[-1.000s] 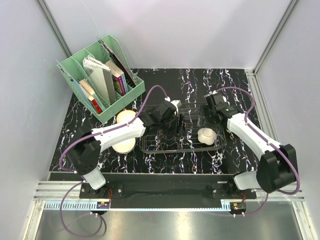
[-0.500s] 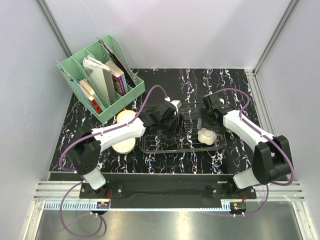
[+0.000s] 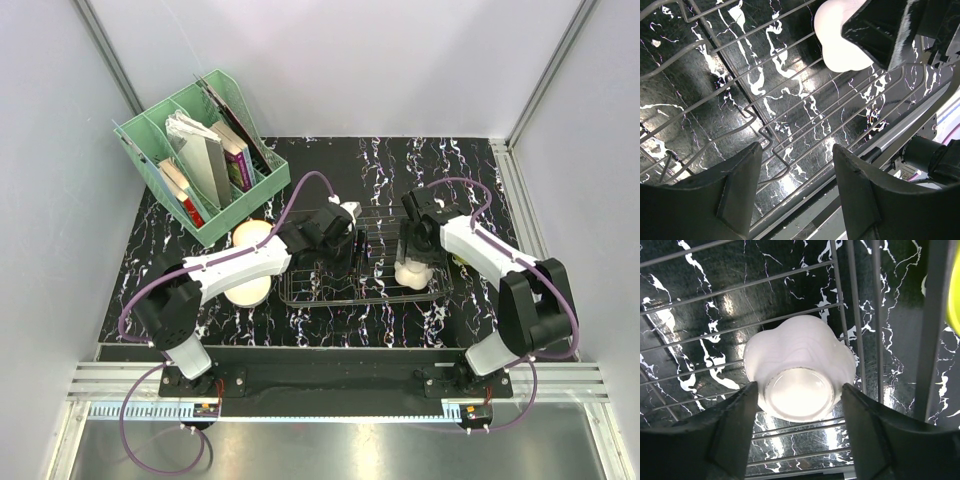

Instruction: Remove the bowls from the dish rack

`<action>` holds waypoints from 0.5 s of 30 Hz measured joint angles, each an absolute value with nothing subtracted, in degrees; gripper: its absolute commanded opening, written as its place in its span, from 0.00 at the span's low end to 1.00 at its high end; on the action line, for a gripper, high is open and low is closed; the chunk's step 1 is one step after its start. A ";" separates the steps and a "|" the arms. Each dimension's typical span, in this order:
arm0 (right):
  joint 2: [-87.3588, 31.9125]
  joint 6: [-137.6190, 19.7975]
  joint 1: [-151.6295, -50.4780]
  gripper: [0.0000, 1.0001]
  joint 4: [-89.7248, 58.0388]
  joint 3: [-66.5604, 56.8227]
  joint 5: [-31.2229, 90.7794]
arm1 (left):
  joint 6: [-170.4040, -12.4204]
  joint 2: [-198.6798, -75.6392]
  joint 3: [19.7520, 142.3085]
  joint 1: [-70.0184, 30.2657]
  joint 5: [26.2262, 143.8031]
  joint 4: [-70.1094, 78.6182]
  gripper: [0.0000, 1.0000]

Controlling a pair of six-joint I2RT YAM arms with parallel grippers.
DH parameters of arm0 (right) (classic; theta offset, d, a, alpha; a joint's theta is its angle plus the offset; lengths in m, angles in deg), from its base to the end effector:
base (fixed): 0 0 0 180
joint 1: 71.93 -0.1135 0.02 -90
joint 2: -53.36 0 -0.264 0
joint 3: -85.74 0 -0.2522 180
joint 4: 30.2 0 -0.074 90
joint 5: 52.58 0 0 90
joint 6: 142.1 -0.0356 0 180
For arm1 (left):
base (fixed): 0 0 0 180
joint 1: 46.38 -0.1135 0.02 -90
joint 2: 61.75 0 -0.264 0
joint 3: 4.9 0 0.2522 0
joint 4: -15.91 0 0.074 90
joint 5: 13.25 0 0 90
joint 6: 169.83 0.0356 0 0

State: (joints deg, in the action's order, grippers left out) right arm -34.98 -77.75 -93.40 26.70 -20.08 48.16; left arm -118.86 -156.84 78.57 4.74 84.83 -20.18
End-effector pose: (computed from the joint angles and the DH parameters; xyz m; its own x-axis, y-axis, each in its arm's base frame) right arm 0.2744 0.1008 0.2126 -0.9248 0.0933 -0.3689 0.1076 0.9940 -0.0184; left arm 0.2246 -0.2865 0.2448 -0.8834 0.1024 -0.4572 0.3524 0.7882 -0.5045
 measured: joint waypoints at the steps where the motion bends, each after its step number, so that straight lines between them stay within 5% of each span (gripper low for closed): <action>1: -34.82 -77.77 -93.42 0.66 26.67 -20.08 48.34 | -118.86 -156.84 78.57 4.74 84.83 -20.20 0.62; 10: -32.84 -77.96 -93.40 0.40 25.60 -20.39 48.73 | -118.86 -156.84 78.57 4.74 84.81 -20.24 0.61; 12: -32.97 -77.85 -93.44 0.45 25.34 -20.82 48.27 | -118.86 -156.84 78.57 4.74 84.81 -20.26 0.61; 15: -32.90 -78.09 -93.49 0.72 25.23 -20.84 47.94 | -118.86 -156.84 78.57 4.74 84.81 -20.26 0.61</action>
